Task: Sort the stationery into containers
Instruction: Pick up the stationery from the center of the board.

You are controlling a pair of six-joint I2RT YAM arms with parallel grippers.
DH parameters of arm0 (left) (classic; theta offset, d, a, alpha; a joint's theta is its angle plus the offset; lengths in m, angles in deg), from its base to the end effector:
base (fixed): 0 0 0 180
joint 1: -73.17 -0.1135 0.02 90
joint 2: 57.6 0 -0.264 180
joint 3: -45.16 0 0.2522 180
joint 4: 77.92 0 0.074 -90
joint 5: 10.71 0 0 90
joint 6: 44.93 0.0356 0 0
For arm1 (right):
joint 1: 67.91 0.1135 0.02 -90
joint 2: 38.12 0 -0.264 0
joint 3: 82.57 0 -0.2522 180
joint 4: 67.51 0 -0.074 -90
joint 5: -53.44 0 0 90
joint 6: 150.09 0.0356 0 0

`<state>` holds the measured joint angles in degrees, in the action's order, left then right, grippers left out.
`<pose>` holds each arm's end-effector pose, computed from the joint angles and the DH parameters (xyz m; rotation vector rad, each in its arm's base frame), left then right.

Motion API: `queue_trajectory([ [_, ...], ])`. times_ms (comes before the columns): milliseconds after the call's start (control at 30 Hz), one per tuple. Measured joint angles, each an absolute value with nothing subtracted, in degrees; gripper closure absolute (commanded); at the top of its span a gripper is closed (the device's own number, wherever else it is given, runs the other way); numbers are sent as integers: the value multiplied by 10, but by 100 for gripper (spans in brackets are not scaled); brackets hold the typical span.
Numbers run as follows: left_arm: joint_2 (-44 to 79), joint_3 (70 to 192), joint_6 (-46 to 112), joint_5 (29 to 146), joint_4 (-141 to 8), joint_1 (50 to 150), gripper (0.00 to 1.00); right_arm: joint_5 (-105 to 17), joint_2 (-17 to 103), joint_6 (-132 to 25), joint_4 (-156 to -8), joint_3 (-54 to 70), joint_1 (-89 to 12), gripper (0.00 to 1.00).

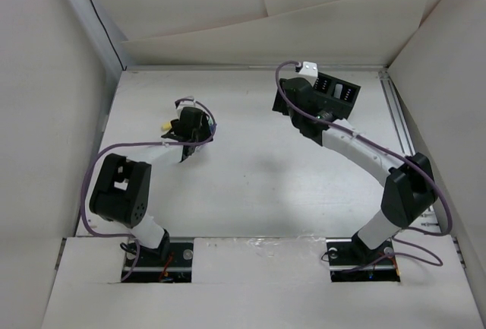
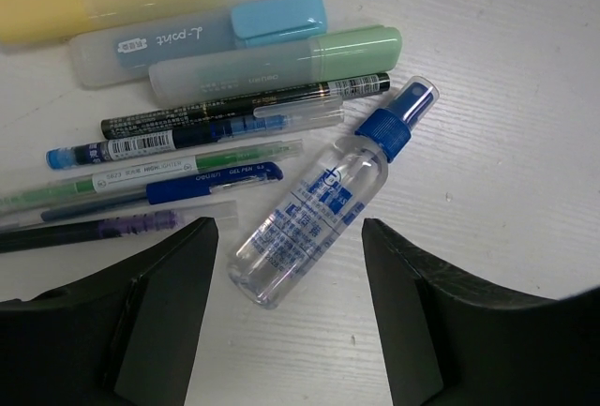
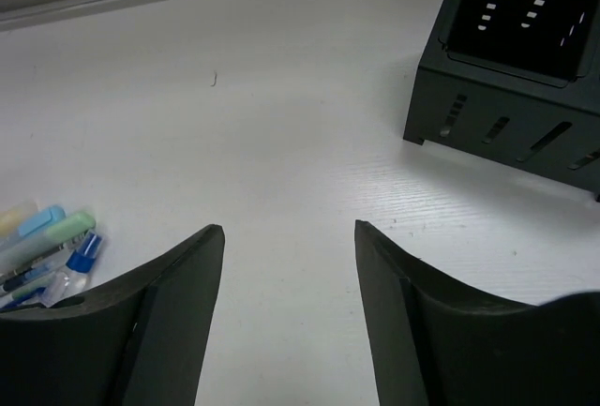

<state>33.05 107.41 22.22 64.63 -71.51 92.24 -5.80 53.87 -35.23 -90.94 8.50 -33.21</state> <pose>0.3185 -0.1006 0.1956 -0.2158 2.1486 -0.1440 0.3184 0.1983 0.3172 0.1626 1.9598 0.1331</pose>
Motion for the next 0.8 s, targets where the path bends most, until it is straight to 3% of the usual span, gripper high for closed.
queue_trajectory([
  [400, 383, 1089, 228, 661, -682, 950, 45, -71, 513, -352, -908, 87, -332, 31],
  [667, 388, 1100, 228, 661, -671, 964, 71, -79, 509, -348, -906, 92, -333, 31],
  [700, 390, 1102, 228, 661, -672, 964, 79, -82, 508, -347, -905, 95, -333, 29],
  [800, 393, 1104, 227, 661, -676, 963, 87, -103, 508, -344, -905, 102, -338, 21],
])
